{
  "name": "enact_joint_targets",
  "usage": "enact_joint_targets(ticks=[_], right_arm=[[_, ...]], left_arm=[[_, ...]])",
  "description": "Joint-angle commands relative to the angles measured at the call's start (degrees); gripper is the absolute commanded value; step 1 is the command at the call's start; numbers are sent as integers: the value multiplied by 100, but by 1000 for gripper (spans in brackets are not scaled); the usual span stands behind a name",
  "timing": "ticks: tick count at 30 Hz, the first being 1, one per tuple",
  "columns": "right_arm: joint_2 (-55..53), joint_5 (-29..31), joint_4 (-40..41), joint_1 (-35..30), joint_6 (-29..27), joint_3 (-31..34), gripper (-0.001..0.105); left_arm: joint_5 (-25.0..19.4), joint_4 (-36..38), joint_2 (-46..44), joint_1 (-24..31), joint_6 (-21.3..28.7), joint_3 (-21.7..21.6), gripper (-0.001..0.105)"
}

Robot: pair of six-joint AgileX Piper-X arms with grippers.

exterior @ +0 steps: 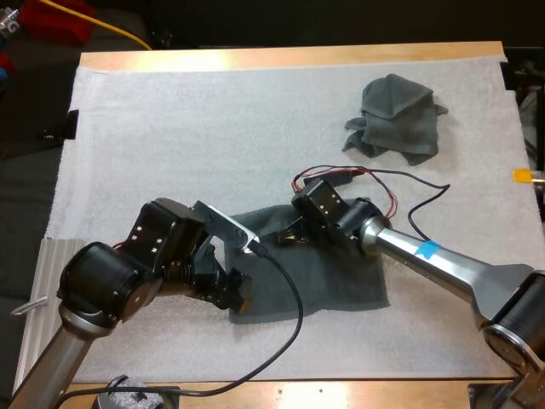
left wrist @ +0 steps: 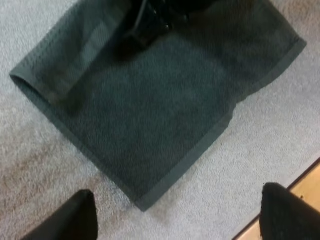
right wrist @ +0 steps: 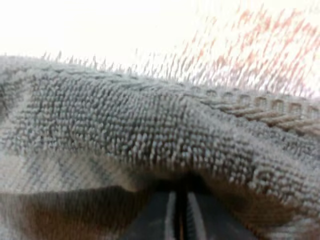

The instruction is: Pick towel from pile, fold and stack

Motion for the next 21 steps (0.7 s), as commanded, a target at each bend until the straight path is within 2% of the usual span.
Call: enact_joint_targets(ticks=[1,8,17,21], right_arm=[[7,81,-100,-46,47,-10,1],[7,137,-407,-312,277,-10,1],[7,117,-985,-396,278,-10,1],[7,-134,-954,-396,278,-22,1]], left_arm=[[-91,44,-29,-19,-59,-30,65],[-91,71,-29,-19,-59,-30,65],[-91,105,-29,-19,-59,-30,65],[-91,105,-29,-19,-59,-30,65]])
